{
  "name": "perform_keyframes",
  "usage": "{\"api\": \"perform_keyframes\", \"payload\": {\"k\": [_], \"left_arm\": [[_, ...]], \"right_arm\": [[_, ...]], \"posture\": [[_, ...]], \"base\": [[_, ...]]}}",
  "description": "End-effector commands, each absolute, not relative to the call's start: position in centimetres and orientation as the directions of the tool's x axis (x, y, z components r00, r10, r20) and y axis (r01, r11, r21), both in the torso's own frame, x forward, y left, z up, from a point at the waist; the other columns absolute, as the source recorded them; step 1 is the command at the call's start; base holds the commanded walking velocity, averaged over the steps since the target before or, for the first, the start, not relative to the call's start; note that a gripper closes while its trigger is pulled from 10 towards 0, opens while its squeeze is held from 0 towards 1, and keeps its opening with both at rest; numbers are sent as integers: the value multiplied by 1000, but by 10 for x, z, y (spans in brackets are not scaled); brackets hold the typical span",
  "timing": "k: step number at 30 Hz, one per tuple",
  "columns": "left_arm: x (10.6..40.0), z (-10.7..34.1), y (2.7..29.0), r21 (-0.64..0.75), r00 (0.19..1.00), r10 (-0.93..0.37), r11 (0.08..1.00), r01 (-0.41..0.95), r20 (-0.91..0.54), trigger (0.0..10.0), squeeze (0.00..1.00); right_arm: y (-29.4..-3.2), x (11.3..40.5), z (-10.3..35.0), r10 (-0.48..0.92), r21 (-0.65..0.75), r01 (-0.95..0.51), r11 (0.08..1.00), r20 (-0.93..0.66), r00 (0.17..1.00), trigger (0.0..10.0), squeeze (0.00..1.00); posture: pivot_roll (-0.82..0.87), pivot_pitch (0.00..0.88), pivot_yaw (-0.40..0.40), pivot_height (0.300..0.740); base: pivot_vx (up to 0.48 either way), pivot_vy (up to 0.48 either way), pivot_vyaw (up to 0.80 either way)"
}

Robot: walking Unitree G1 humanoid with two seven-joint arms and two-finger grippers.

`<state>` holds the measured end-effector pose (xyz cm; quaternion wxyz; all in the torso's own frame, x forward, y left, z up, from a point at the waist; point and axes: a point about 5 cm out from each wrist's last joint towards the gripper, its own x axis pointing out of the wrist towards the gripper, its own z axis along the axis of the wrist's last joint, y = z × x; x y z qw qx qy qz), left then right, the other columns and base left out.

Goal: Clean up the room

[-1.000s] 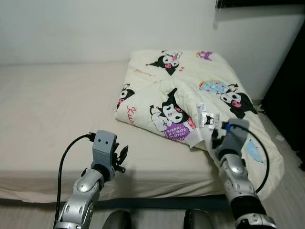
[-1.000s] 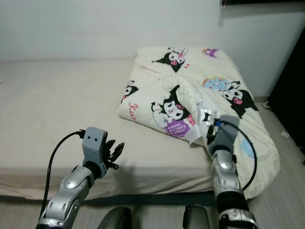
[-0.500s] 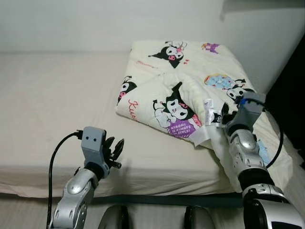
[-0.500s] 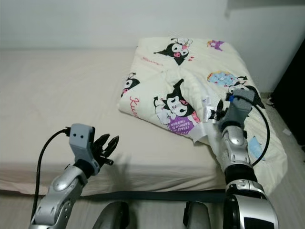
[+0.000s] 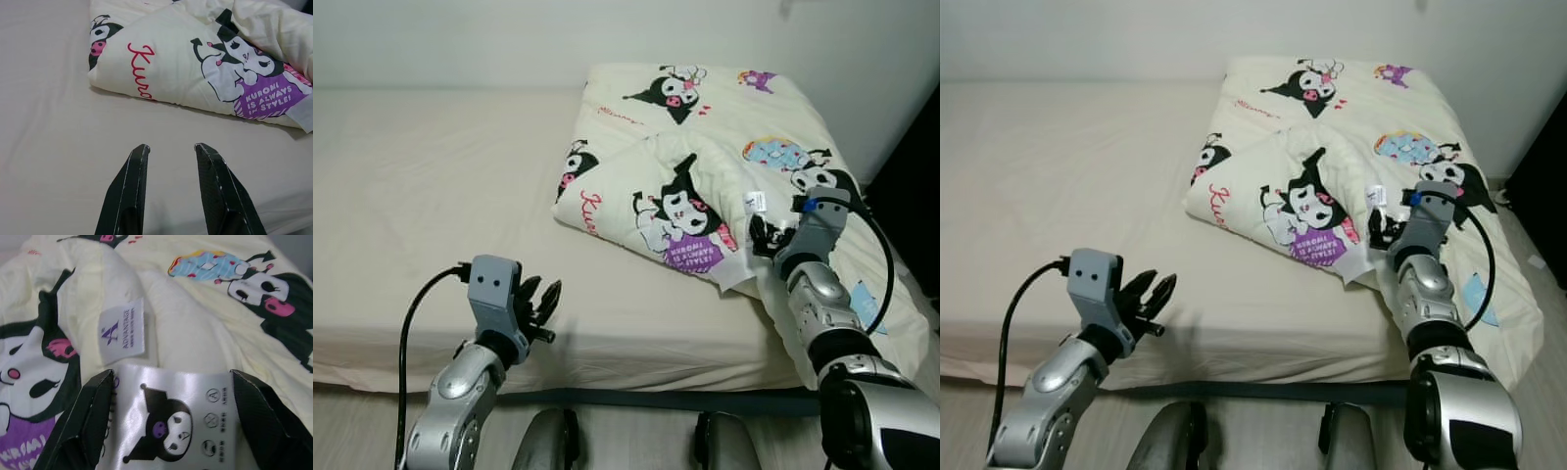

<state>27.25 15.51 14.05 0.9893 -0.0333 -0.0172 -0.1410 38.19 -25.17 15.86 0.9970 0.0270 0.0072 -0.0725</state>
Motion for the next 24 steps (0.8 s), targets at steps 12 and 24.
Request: {"api": "perform_keyframes", "payload": {"k": [12,24], "left_arm": [[271,138,161,-48,964,-266,963,266,7,10000,0],[254,144,154,1,859,-512,859,512,-21,10000,0]], "right_arm": [[-258,381,152,-128,10,130,991,-107,986,7294,0],[-263,379,150,-157,-18,156,988,-133,979,0,0]], "posture": [[183,220,12,579],[194,220,1,579]], "base": [[0,0,0],[0,0,0]]}}
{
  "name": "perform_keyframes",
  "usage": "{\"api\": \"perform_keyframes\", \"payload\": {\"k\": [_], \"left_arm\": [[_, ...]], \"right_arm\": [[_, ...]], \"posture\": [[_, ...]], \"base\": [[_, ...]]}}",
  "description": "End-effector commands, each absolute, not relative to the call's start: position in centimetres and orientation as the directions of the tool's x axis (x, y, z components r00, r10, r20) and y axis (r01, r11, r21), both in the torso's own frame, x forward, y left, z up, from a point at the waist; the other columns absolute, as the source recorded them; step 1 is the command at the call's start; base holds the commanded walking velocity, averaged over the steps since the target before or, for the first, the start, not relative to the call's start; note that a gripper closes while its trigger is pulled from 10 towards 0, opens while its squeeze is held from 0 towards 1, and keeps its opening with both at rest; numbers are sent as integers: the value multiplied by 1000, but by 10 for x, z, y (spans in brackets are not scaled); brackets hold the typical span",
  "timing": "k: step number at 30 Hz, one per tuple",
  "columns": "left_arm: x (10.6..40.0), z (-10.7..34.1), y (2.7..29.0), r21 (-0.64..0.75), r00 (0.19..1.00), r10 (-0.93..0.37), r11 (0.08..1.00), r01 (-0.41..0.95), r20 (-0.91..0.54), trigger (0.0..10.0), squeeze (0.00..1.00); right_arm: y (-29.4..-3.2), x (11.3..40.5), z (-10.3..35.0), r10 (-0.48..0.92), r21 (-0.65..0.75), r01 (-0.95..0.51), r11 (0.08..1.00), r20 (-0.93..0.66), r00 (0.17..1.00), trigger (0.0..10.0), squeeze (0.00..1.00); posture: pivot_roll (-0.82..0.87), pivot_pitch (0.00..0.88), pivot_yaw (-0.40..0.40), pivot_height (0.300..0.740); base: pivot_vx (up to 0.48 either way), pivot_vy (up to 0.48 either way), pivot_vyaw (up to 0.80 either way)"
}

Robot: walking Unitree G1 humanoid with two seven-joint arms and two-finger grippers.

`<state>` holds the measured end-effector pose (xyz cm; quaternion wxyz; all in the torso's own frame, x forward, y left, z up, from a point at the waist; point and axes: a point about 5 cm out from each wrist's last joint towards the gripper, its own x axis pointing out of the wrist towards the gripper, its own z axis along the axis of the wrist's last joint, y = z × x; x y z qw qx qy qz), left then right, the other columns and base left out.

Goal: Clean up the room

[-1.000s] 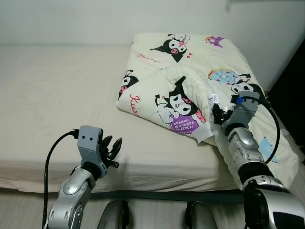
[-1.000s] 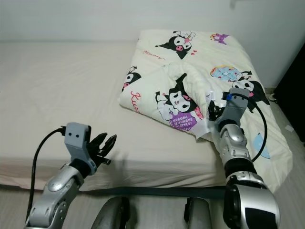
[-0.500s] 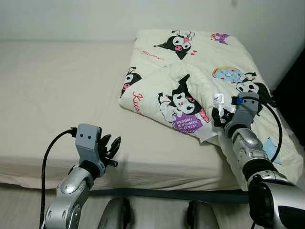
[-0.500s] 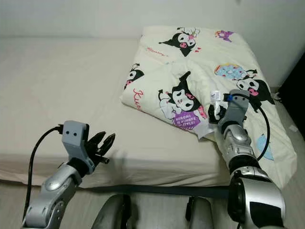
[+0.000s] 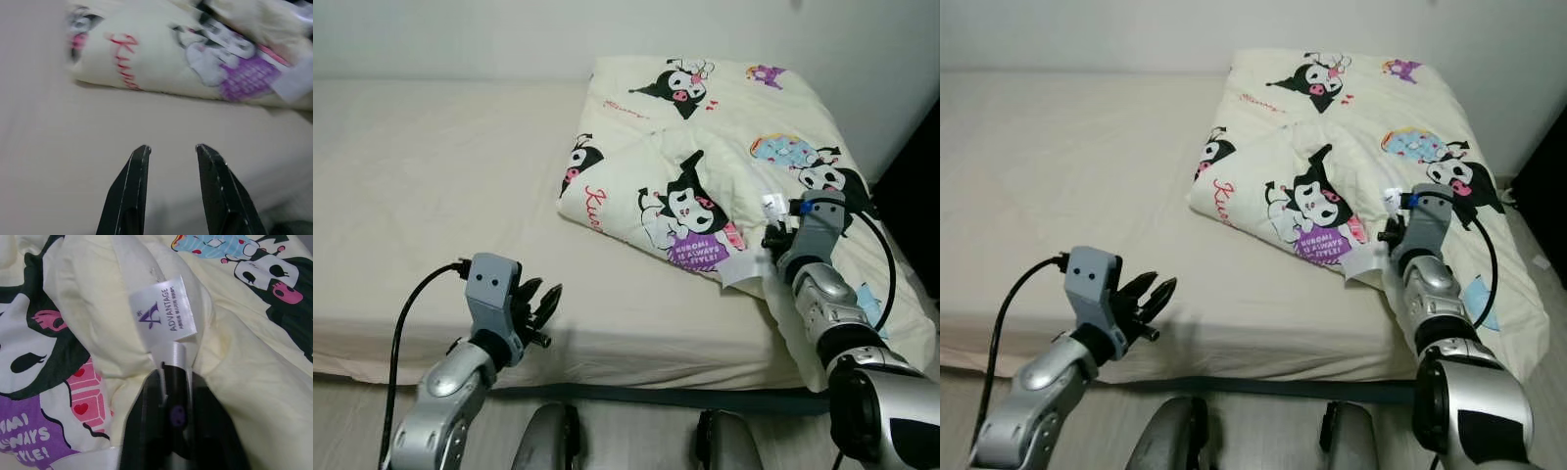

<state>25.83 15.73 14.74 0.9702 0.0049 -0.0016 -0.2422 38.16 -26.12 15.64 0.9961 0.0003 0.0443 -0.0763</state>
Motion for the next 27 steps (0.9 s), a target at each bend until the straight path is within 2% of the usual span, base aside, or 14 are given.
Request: {"api": "perform_keyframes", "payload": {"k": [1,4,11,14,17,18,22,24,27], "left_arm": [[248,146,153,10,825,-564,825,565,-30,10000,0],[243,148,154,18,790,-611,791,612,-43,10000,0],[256,154,170,70,865,-501,863,501,-17,10000,0],[262,159,180,69,896,-444,894,442,15,10000,0],[263,165,193,69,910,-413,910,410,32,10000,0],[263,165,193,69,910,-413,910,410,32,10000,0],[264,168,210,70,949,-309,950,304,59,10000,0],[265,169,214,65,958,-278,960,274,68,10000,0],[268,172,227,32,979,-173,985,171,105,10000,0]], "right_arm": [[-264,379,149,-157,-20,156,988,-135,978,0,0],[-265,378,148,-159,-22,157,987,-140,977,0,0],[-263,378,148,-126,-20,125,992,-133,983,0,0],[-254,381,149,-63,-23,61,998,-115,991,0,0],[-224,383,146,147,-79,-156,985,-101,984,0,0],[-224,383,146,147,-79,-156,985,-101,984,0,0],[-191,376,132,390,-127,-404,906,-122,913,0,0],[-187,375,130,418,-130,-432,892,-124,900,0,0],[-171,364,118,546,-171,-566,806,-152,824,0,0]], "posture": [[195,219,0,579],[197,215,-2,579],[193,204,-5,579],[188,199,-7,579],[182,192,-11,579],[182,192,-11,579],[179,182,-17,579],[179,182,-17,579],[174,171,-20,579]], "base": [[0,0,0],[0,0,0],[0,0,0],[0,0,0],[0,0,0],[0,0,0],[0,0,0],[0,0,0],[0,0,0]]}}
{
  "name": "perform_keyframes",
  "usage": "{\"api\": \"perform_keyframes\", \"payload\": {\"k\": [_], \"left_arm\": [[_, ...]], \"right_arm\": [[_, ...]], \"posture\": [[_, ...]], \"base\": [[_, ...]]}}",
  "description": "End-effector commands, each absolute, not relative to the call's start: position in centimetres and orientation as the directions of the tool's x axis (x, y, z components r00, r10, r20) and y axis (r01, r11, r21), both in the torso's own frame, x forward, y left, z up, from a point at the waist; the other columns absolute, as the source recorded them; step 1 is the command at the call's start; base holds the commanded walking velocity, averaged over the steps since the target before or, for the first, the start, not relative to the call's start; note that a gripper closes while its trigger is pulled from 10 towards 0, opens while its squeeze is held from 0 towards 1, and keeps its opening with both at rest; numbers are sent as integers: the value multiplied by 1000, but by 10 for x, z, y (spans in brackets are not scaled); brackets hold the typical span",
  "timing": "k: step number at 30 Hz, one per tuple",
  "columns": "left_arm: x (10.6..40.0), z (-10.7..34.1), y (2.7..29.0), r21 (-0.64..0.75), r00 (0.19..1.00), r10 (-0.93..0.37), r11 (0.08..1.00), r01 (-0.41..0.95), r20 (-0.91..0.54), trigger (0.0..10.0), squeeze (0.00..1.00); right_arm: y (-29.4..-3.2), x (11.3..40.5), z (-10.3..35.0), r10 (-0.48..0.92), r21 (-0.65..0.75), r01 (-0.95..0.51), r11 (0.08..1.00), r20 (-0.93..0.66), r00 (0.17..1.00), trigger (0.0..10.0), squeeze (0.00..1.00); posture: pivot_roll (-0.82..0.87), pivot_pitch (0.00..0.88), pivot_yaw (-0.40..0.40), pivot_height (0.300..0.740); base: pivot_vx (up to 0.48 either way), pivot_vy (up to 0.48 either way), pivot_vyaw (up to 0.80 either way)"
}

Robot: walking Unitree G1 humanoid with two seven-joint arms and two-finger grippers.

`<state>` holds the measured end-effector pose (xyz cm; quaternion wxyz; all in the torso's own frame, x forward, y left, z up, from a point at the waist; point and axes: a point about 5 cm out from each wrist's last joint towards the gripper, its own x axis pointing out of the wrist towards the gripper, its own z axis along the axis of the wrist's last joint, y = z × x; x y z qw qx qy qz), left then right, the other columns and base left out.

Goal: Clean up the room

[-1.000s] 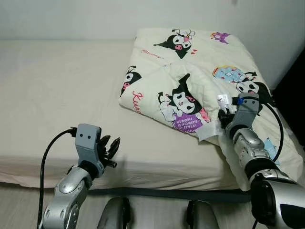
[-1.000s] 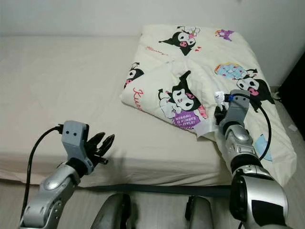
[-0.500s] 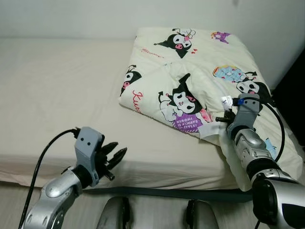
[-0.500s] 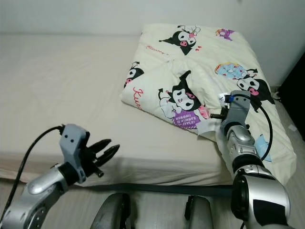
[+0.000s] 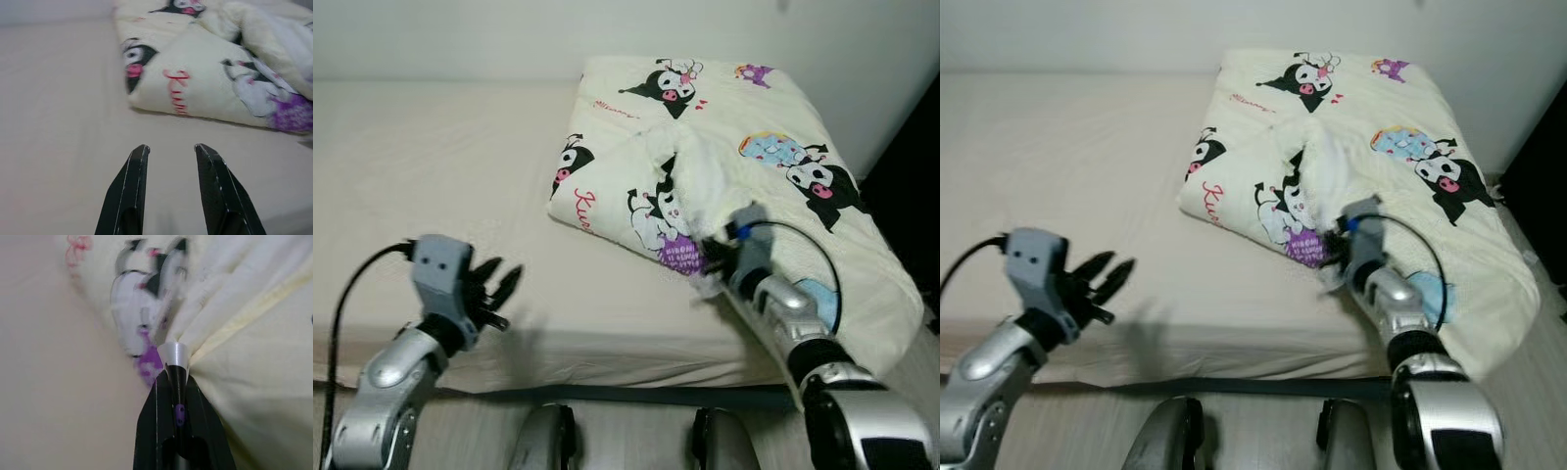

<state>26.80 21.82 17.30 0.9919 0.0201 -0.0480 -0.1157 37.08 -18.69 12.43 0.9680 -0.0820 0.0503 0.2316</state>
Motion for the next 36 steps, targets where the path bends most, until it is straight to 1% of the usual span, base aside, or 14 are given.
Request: {"api": "perform_keyframes", "payload": {"k": [1,3,4,7,13,20,25,26,28,29,33,34,35,36], "left_arm": [[268,172,227,32,979,-173,985,171,105,10000,0],[269,173,231,31,983,-147,989,144,114,10000,0],[269,173,231,31,983,-147,989,144,114,10000,0],[269,174,230,29,981,-154,988,152,116,10000,0],[269,172,225,21,978,-175,985,174,116,10000,0],[270,172,217,16,973,-196,981,196,122,10000,0],[271,172,218,14,974,-189,982,189,126,10000,0],[272,173,220,15,977,-171,985,170,132,10000,0],[272,173,220,15,977,-171,985,170,132,10000,0],[273,174,225,17,980,-143,990,142,138,10000,0],[274,175,228,17,982,-122,993,121,144,10000,0],[274,176,232,19,984,-97,995,96,151,10000,0],[274,176,232,19,984,-97,995,96,151,10000,0],[275,177,235,21,985,-68,998,65,159,10000,0]], "right_arm": [[-171,364,118,546,-171,-566,806,-152,824,0,0],[-160,355,108,629,-199,-655,729,-184,756,0,0],[-160,355,108,629,-199,-655,729,-184,756,0,0],[-153,338,94,725,-229,-769,597,-256,639,0,0],[-150,324,87,787,-231,-847,480,-315,531,0,0],[-155,300,72,823,-227,-930,289,-436,363,0,0],[-156,295,70,826,-227,-941,253,-455,332,0,0],[-157,290,69,833,-220,-952,214,-469,295,0,0],[-157,290,69,833,-220,-952,214,-469,295,0,0],[-158,285,67,837,-208,-963,173,-484,255,0,0],[-159,280,64,832,-201,-970,135,-509,221,0,0],[-162,278,60,816,-177,-976,126,-541,203,7686,529],[-162,278,60,816,-177,-976,126,-541,203,7686,529],[-165,277,58,801,-166,-978,124,-565,198,10000,1000]], "posture": [[174,171,-20,579],[175,170,-21,579],[175,170,-21,579],[177,165,-21,579],[175,162,-16,579],[177,162,-9,579],[177,165,-7,579],[178,167,-6,579],[178,167,-6,579],[178,167,-6,579],[181,169,-6,579],[183,169,-5,579],[183,169,-5,579],[183,169,-5,579]], "base": [[0,0,0],[0,0,0],[0,0,0],[0,0,0],[0,0,0],[0,0,0],[0,0,0],[0,0,0],[0,0,0],[0,0,0],[0,0,0],[0,0,0],[0,0,0],[0,0,0]]}}
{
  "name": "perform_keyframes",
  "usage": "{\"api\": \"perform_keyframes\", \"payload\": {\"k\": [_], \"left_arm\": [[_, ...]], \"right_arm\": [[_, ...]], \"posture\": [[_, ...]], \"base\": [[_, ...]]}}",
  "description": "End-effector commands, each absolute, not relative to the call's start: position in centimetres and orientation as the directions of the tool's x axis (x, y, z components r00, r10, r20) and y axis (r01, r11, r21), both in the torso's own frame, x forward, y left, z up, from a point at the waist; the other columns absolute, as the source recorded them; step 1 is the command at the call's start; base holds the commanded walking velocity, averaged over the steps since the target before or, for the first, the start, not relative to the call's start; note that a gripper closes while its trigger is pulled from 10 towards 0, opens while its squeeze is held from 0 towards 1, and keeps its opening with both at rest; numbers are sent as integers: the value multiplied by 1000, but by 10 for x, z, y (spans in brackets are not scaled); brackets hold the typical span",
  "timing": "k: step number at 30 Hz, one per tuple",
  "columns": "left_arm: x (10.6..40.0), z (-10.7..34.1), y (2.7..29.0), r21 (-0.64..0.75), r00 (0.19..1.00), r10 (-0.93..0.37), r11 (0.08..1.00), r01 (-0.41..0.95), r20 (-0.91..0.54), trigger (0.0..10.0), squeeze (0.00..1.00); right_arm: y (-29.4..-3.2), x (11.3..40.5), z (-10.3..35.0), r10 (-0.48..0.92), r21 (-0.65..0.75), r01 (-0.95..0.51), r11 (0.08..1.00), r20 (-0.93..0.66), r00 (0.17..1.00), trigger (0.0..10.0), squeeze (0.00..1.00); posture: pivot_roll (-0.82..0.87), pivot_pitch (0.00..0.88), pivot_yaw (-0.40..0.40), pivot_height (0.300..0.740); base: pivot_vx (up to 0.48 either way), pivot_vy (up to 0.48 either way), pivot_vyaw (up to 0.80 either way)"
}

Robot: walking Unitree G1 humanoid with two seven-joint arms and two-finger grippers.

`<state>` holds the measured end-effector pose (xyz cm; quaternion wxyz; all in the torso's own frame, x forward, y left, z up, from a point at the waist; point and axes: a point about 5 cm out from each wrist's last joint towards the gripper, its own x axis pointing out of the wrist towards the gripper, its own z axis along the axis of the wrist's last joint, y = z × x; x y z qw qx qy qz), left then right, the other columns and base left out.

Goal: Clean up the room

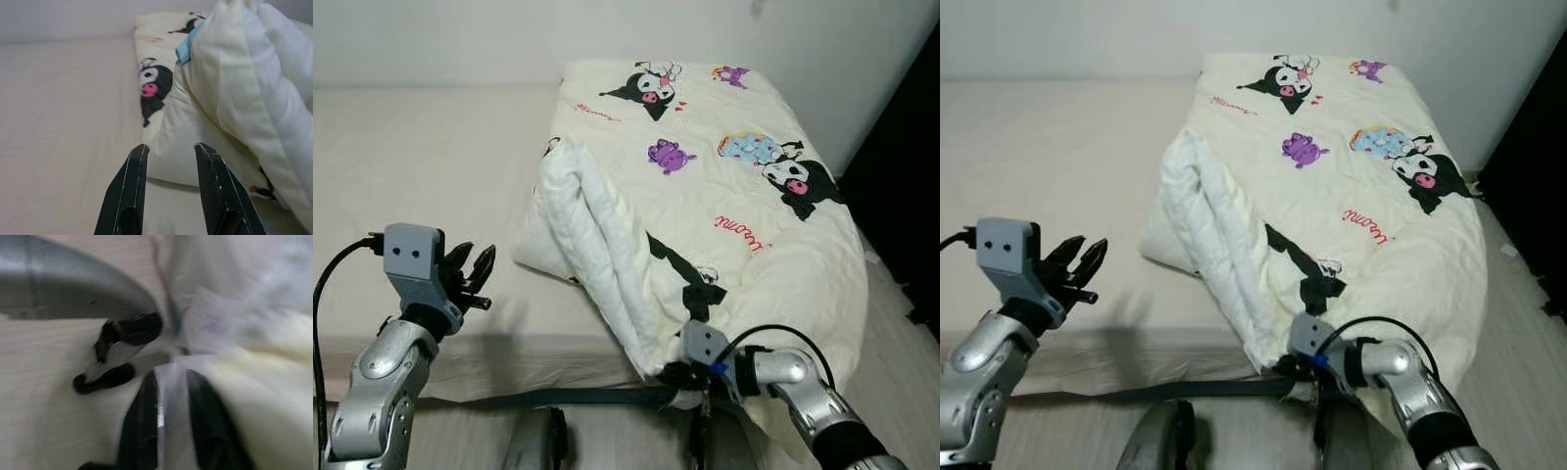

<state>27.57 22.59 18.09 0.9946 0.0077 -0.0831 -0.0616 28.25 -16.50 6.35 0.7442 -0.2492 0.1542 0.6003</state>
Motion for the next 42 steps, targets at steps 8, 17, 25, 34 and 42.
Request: {"api": "perform_keyframes", "payload": {"k": [8,17,25,34,42], "left_arm": [[277,181,245,22,985,-18,1000,14,173,10000,0],[279,186,259,20,973,94,995,-100,210,10000,0],[278,193,281,6,939,237,969,-246,248,10000,0],[279,196,271,7,946,192,980,-201,262,10000,0],[278,202,283,22,927,238,967,-255,291,10000,0]], "right_arm": [[-169,279,62,785,-153,-978,138,-585,202,10000,1000],[-154,292,95,895,-147,-963,228,-358,266,10000,0],[-145,317,187,921,-33,-939,343,206,330,10000,0],[-172,371,185,586,-212,-560,801,90,805,10000,0],[-174,375,153,462,-95,-463,881,-31,886,10000,0]], "posture": [[182,166,-5,579],[182,164,-8,579],[183,163,-14,579],[183,165,-19,579],[192,167,-28,579]], "base": [[0,0,0],[0,0,0],[0,0,0],[0,0,0],[0,0,0]]}}
